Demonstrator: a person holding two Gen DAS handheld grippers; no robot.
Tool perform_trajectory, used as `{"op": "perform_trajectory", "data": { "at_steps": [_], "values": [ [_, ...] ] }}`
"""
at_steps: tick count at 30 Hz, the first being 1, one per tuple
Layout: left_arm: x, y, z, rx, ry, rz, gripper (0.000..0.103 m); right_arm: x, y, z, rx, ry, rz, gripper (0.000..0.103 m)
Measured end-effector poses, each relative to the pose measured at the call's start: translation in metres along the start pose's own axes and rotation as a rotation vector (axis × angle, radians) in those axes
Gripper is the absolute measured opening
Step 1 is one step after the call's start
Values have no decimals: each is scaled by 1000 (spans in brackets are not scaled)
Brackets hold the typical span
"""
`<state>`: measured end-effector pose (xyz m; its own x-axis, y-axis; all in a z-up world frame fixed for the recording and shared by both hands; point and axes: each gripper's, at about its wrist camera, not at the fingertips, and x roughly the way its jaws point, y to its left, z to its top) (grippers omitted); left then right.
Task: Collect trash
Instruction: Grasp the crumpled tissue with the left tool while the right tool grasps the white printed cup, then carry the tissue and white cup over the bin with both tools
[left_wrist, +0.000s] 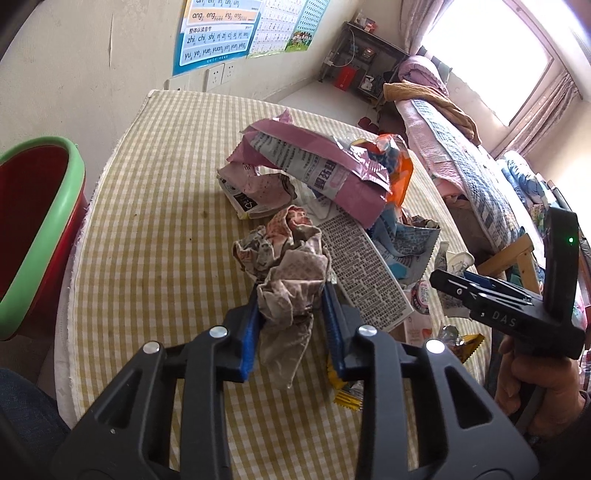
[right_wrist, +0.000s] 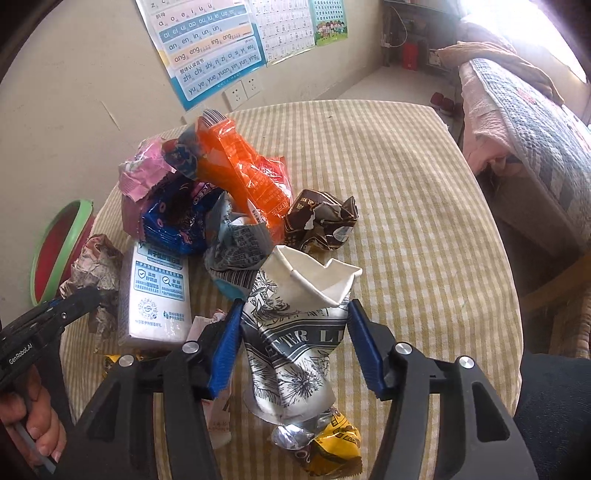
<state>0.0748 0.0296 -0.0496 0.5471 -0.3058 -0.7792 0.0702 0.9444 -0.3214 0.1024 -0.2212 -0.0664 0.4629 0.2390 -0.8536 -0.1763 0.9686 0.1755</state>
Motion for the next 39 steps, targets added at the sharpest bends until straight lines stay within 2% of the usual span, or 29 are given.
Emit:
{"op": "perform_trajectory", "data": {
  "at_steps": [10, 17, 29, 39],
  "values": [
    [-37, 1, -2, -10, -87, 23, 30, -32, 9, 5, -29, -94, 5, 54],
    [-61, 18, 0, -66, -144, 61, 30, -46, 24, 11, -59, -129, 17, 55],
    [-94, 54, 5, -94, -233, 181, 30, -57, 64, 23, -131, -153, 73, 55],
    [-116, 92, 6, -143, -288, 228, 30, -54, 108, 35, -199, -157, 126, 55]
  ]
}}
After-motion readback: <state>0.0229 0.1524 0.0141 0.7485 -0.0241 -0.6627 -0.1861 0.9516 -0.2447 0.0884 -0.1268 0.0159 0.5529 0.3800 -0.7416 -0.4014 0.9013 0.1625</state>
